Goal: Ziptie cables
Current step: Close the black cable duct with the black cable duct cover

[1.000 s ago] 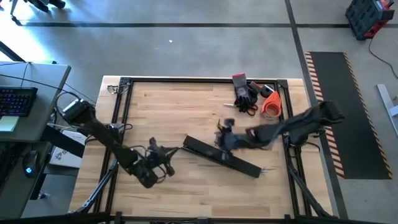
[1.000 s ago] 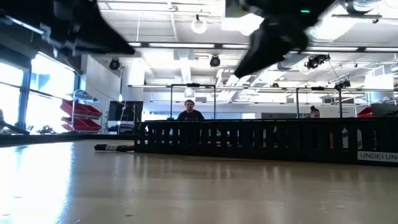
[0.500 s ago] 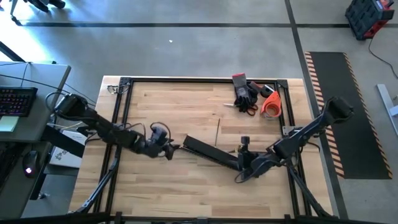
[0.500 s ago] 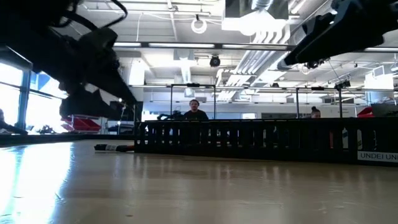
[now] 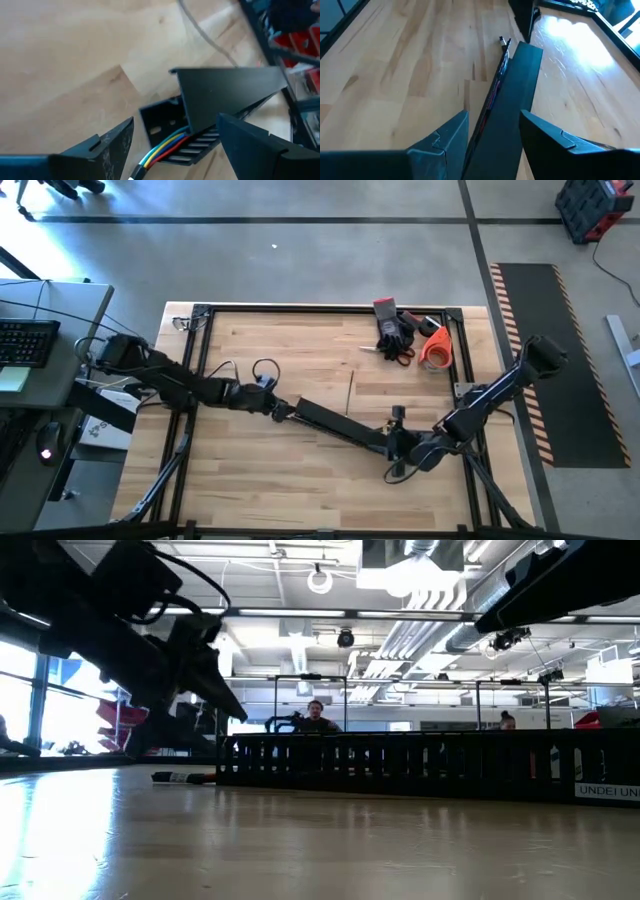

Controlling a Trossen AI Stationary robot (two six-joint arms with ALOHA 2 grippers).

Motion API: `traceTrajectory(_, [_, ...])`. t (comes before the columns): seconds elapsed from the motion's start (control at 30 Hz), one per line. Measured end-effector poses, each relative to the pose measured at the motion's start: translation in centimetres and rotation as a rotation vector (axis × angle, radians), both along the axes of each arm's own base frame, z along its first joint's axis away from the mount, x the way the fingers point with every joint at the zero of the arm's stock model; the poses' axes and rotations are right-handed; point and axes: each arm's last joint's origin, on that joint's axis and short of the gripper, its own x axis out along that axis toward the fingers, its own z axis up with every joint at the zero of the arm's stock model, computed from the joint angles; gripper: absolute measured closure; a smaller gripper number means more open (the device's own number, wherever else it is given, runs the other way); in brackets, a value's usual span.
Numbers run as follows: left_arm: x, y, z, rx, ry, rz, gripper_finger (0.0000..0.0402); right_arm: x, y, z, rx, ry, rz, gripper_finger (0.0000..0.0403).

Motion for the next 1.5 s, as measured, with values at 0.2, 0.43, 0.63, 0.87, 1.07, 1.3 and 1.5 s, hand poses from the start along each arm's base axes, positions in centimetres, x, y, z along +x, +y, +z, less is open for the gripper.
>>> traceTrajectory(0.2, [2.3,0.3,-1.0,-0.047,0.059,-0.061,0.0146,0.0,0.3,0.2,-0.005,-0.023,0.007,0.0242])
traceTrajectory(0.43, [4.4,0.4,-1.0,-0.021,0.063,-0.114,0.0192,0.0,0.3,0.2,-0.003,-0.018,0.012,0.0242])
traceTrajectory(0.63, [5.3,0.4,-0.2,-0.004,0.021,-0.157,0.0253,0.0,0.3,0.2,0.012,-0.025,0.006,0.0242])
traceTrajectory(0.87, [5.5,0.7,0.1,0.004,-0.011,-0.175,0.0299,0.1,0.4,0.4,0.029,-0.043,0.006,0.0242])
traceTrajectory(1.07, [5.8,0.7,0.6,0.019,-0.064,-0.191,0.0373,0.1,0.4,0.3,0.052,-0.042,-0.008,0.0242])
traceTrajectory(1.3, [6.2,0.1,1.7,0.026,-0.183,-0.233,0.0400,-0.4,0.0,-0.3,0.047,0.031,-0.032,0.0218])
traceTrajectory(1.5, [6.2,-0.2,1.7,0.024,-0.184,-0.238,0.0401,-0.4,0.2,-0.5,0.026,0.077,0.066,0.0130])
